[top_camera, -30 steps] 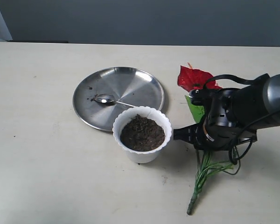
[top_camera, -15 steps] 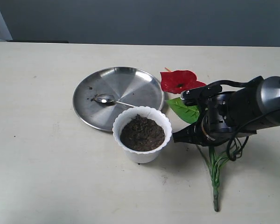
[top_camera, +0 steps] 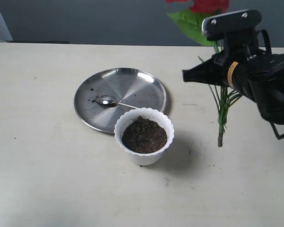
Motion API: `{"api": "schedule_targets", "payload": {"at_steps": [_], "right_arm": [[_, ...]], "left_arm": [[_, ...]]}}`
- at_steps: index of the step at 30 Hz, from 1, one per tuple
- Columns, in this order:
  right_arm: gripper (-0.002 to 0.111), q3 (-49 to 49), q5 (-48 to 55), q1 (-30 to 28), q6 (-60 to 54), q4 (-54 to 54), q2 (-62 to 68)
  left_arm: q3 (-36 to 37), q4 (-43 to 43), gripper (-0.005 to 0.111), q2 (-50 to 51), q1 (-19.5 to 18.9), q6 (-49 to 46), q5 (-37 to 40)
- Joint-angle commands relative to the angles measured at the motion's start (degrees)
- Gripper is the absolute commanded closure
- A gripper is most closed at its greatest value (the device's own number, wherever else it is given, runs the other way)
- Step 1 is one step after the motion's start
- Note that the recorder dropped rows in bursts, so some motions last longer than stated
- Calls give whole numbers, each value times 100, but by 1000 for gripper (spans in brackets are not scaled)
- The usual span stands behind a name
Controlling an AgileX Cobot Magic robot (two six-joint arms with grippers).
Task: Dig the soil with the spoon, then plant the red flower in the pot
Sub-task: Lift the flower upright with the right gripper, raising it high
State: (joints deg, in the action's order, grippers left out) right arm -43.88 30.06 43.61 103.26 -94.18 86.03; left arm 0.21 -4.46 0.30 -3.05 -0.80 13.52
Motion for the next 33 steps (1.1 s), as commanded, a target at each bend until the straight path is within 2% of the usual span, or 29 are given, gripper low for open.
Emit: {"api": "schedule_targets", "payload": {"at_steps": [1,8,12,15,19,21,26,33], "right_arm": [[109,-238,-136,-30,737,-576,-151],[109,-876,-537,-30,673,-576,97],[109,-1184,-916,-20,-299,-576,251],[109,-1248,3,-20,-441,-576,280],[109,-1361,2183,-32,-1258,-576,398],[109,-1522,2846,-111,-1306,-576,455],[109,-1933,2543,-350,-86,-576,453],[109,-2193,2049,-363,1253,-576,453]], "left_arm": [[-21,-11,106,-30,36,22,-26],[-21,-11,106,-30,36,22,-26],[-21,-11,106,-30,36,22,-26],[-21,-11,106,-30,36,22,-26],[-21,-11,106,-30,36,22,-26],[-21,-11,106,-30,36,22,-26],[-21,-11,106,-30,36,22,-26],[-21,-11,106,-30,36,22,-26]]}}
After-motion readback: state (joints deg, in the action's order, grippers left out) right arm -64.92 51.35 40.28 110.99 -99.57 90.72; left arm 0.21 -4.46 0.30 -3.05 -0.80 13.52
